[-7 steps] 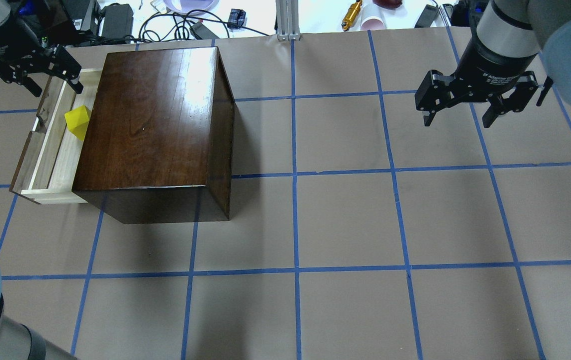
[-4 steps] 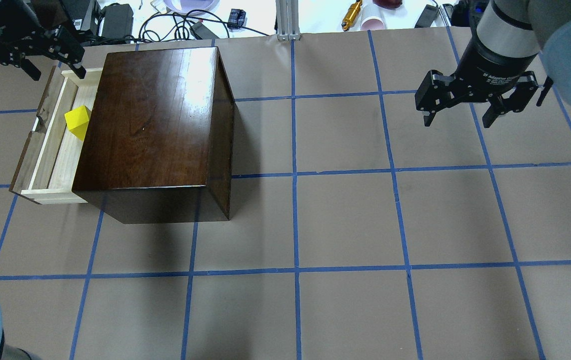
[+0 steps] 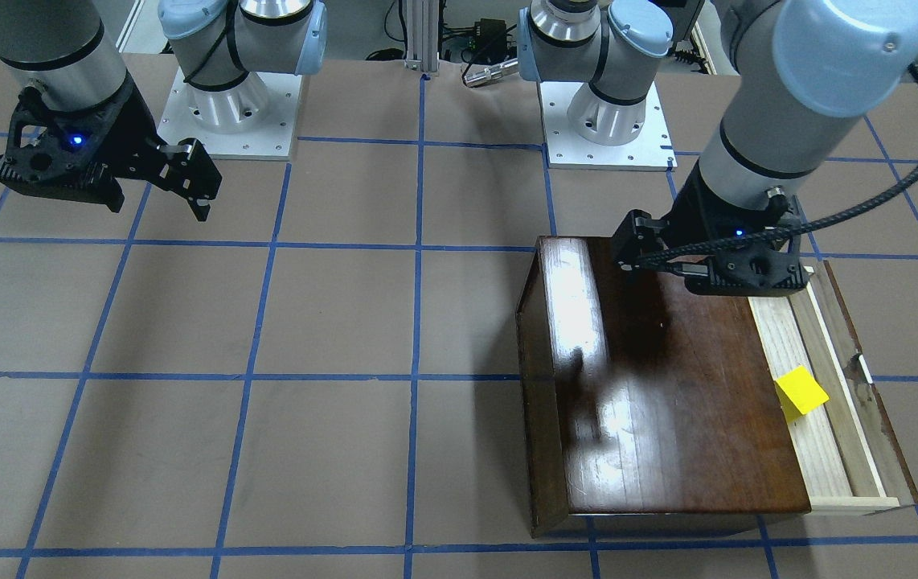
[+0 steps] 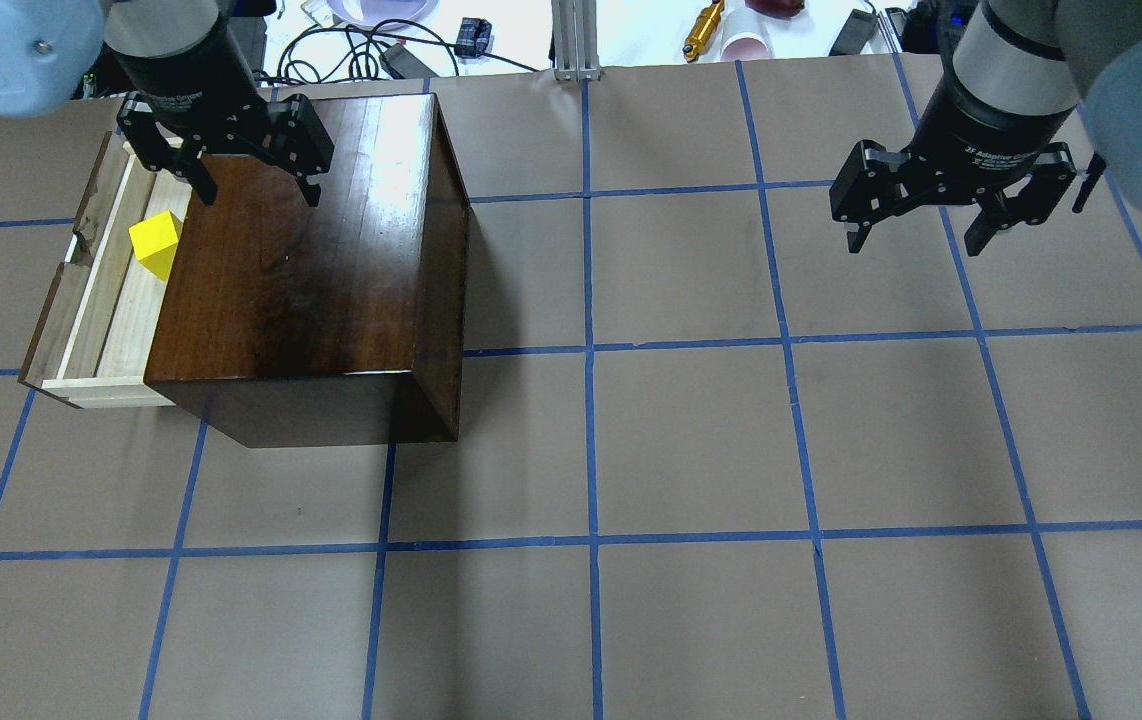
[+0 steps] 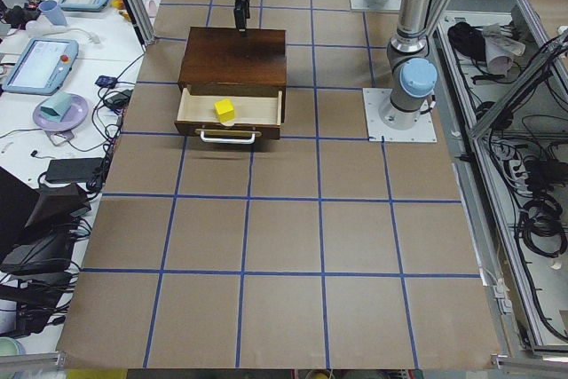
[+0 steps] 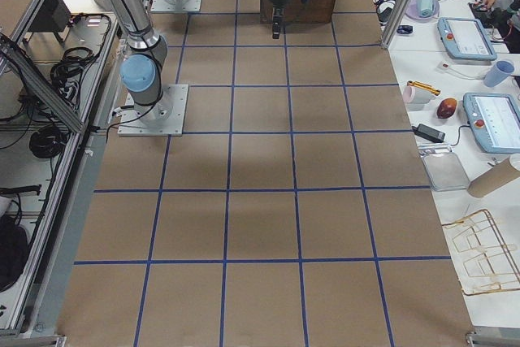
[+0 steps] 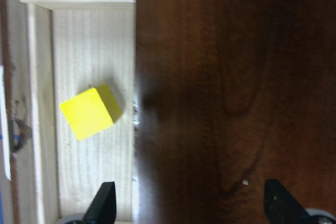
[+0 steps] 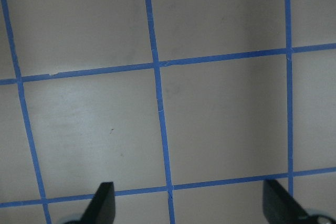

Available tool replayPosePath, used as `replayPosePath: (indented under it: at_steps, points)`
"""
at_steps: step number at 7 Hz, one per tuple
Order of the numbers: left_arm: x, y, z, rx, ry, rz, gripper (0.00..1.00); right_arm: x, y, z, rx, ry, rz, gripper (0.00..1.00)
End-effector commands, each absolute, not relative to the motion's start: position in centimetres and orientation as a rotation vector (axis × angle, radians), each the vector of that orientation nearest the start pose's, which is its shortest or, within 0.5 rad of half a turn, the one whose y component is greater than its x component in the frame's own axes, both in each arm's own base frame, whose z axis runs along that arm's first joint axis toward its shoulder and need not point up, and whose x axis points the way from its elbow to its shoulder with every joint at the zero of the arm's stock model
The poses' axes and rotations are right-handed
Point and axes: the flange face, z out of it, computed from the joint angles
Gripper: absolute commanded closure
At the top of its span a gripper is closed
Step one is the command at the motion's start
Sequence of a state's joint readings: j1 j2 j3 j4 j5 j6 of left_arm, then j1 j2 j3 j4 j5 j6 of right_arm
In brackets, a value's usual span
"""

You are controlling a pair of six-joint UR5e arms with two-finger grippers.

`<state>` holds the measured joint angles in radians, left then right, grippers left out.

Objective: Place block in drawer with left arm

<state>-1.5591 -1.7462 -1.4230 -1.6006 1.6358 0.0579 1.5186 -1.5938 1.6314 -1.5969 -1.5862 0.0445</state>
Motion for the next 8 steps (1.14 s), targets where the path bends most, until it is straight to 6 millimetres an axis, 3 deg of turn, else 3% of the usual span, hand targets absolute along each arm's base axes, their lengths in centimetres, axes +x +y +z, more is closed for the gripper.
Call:
replayPosePath:
  at_steps: [1, 4, 8]
  points:
    - [-13.2, -54.3, 46.2, 0.095, 3.098, 0.106, 0.0, 10.6, -48.7, 47.2, 0.155, 3.153, 0.017, 0.0]
    - [-11.6, -53.4, 45.1, 0.063, 3.135, 0.14, 0.0, 10.7, -48.7, 47.2, 0.152, 3.153, 0.017, 0.0]
    - [-11.2, -53.1, 45.4, 0.032, 3.14, 0.135, 0.0, 10.7, -48.7, 47.2, 0.152, 3.153, 0.017, 0.0]
